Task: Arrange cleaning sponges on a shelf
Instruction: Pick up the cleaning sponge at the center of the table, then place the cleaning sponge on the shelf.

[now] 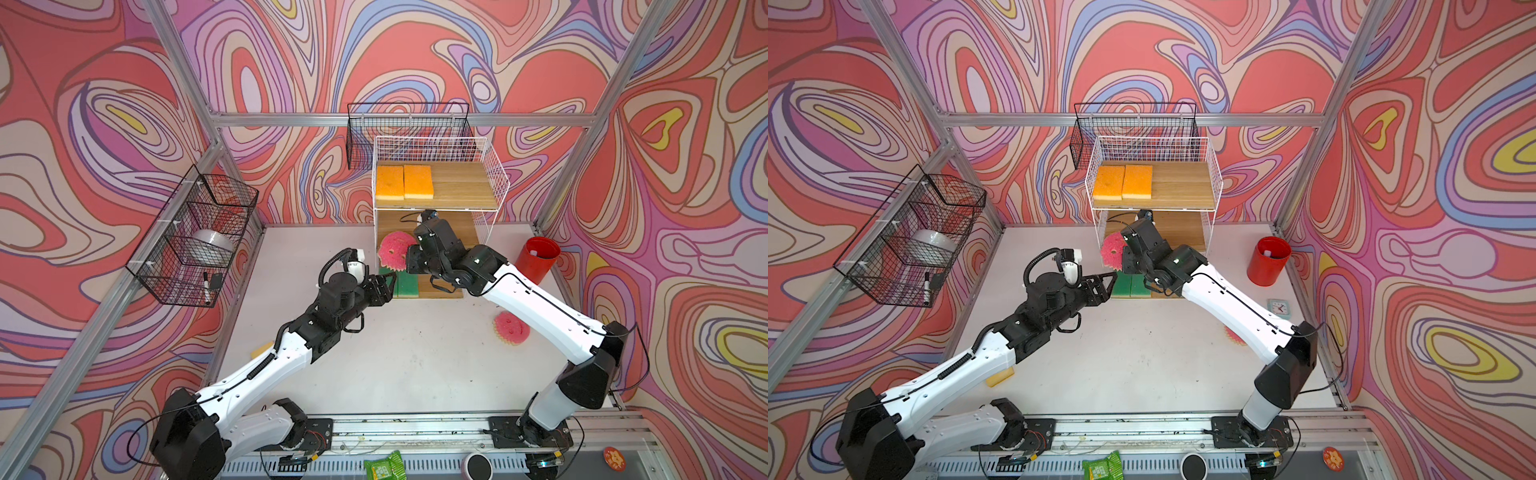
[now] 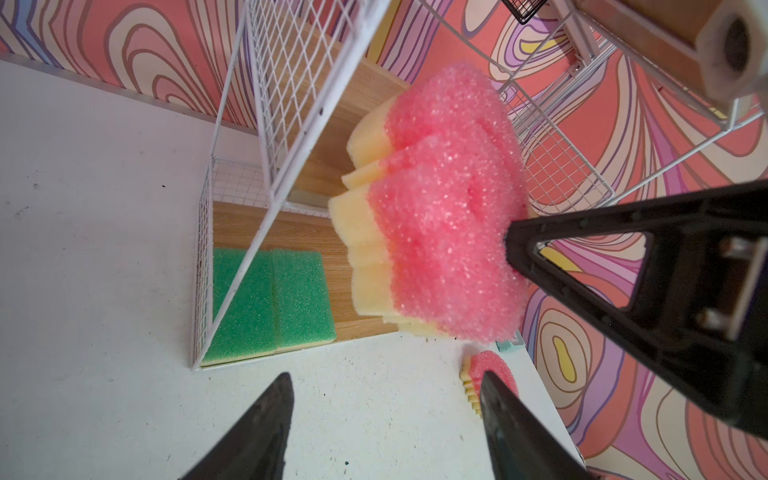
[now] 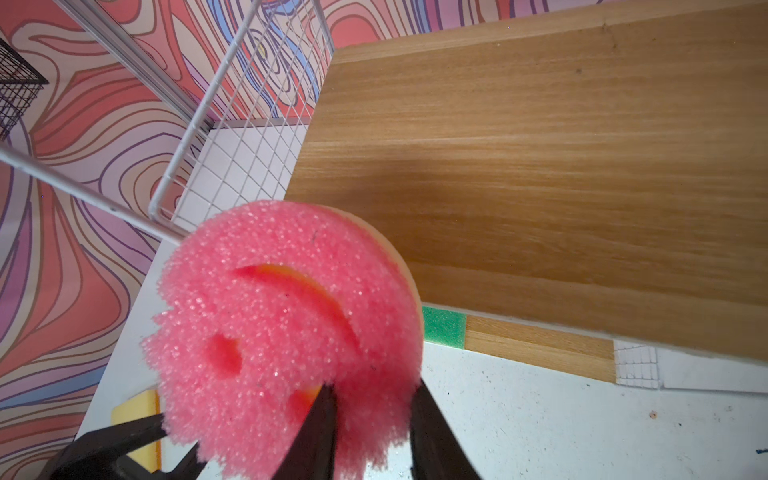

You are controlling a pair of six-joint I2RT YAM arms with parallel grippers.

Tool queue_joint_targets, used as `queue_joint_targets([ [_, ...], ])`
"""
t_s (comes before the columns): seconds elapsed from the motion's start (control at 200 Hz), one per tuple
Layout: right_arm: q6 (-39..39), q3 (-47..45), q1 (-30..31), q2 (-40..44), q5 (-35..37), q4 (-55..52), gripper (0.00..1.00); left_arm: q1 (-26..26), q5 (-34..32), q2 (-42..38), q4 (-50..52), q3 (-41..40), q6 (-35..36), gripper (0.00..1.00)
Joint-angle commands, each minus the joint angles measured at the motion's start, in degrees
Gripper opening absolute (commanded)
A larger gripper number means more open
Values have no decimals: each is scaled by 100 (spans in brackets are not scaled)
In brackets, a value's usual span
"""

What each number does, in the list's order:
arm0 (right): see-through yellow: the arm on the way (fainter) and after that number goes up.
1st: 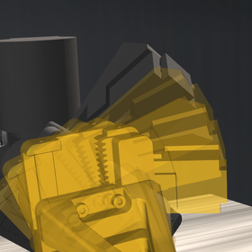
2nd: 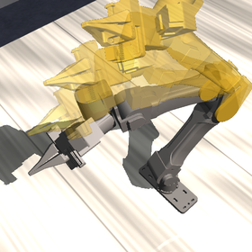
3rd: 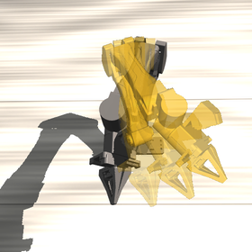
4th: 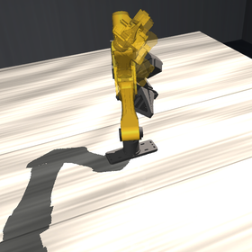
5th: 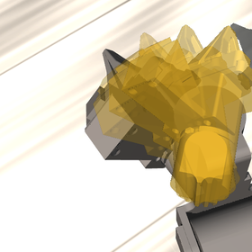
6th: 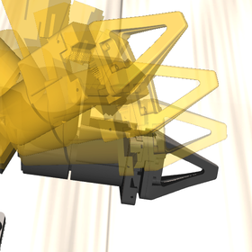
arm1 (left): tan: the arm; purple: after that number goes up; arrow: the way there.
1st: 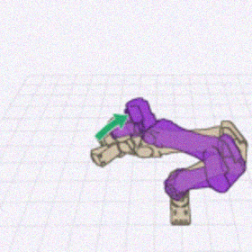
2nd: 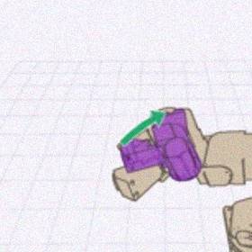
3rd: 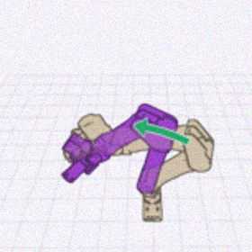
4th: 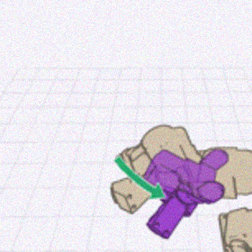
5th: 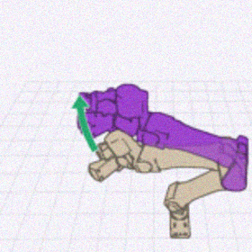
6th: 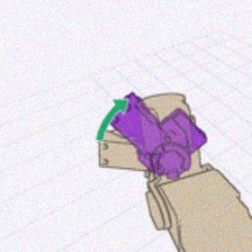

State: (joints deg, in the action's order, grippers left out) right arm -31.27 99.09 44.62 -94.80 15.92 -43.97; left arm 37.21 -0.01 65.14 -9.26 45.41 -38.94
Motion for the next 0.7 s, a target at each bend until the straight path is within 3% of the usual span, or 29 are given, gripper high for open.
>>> queue_joint_targets([
  [0.0, 79, 152, -28, -73, -24, 107, 30, 41, 13, 84, -288, 170, 96, 65],
  [0.37, 121, 233, -27, -153, -20, 157, 31, 41, 116, 557, -428, 525, 101, 40],
  [0.526, 145, 251, -26, -188, -71, 164, 35, 40, 124, 682, -472, 608, 88, 38],
  [0.696, 165, 256, -24, -231, -126, 164, 47, 41, 93, 728, -480, 658, 70, 38],
])
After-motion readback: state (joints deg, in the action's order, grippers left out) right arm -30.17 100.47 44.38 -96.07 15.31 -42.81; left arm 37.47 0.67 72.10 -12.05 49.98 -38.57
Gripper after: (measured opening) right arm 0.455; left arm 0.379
